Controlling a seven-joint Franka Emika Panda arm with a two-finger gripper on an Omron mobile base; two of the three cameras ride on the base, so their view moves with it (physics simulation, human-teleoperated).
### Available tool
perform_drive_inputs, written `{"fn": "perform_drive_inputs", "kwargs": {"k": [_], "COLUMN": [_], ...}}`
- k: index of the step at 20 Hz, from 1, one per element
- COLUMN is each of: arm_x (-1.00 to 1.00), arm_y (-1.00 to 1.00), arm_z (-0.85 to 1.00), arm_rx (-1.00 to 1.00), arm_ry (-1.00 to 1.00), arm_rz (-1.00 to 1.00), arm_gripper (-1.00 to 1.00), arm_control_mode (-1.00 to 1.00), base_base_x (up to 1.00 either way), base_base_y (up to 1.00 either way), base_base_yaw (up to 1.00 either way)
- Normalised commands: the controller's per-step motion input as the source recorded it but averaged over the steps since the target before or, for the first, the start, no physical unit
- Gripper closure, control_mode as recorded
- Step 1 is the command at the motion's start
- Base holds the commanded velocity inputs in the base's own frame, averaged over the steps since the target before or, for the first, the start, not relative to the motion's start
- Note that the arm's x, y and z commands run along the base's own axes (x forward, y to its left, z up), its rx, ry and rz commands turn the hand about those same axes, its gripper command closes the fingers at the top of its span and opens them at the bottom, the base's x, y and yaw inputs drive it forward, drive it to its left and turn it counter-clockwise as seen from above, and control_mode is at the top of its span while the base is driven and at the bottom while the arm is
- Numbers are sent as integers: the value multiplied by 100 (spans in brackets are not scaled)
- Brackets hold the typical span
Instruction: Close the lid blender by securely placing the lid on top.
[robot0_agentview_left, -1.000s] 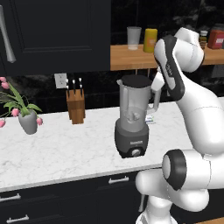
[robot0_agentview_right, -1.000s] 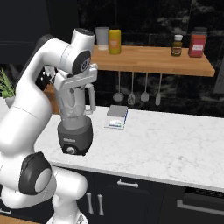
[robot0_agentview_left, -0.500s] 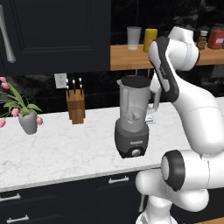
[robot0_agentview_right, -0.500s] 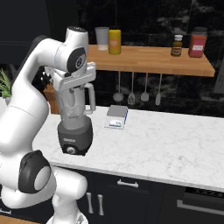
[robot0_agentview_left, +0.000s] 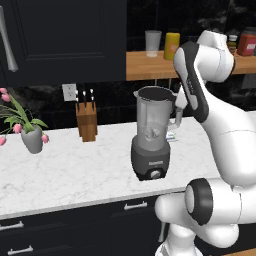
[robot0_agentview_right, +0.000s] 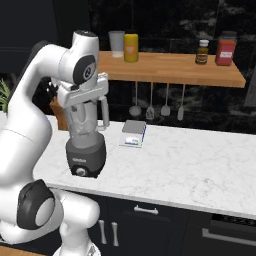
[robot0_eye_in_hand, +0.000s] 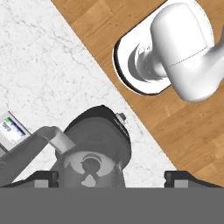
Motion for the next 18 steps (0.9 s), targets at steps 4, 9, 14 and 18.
{"fn": "perform_drive_inputs", "kwargs": {"k": [4, 9, 14, 18], "arm_x": [-68, -89, -67, -23], "arm_y": [-33, -63, -69, -71], "arm_z": [0, 0, -15, -47], "arm_rx": [0, 0, 6, 18], "arm_ry": [-1, -8, -36, -51], "arm_rz": [-3, -6, -5, 0], "arm_gripper": [-100, -100, -100, -100], "arm_control_mode": [-100, -100, -100, -100], "base_base_x": [0, 0, 0, 0], "base_base_y": [0, 0, 0, 0], "base_base_yaw": [0, 0, 0, 0]}}
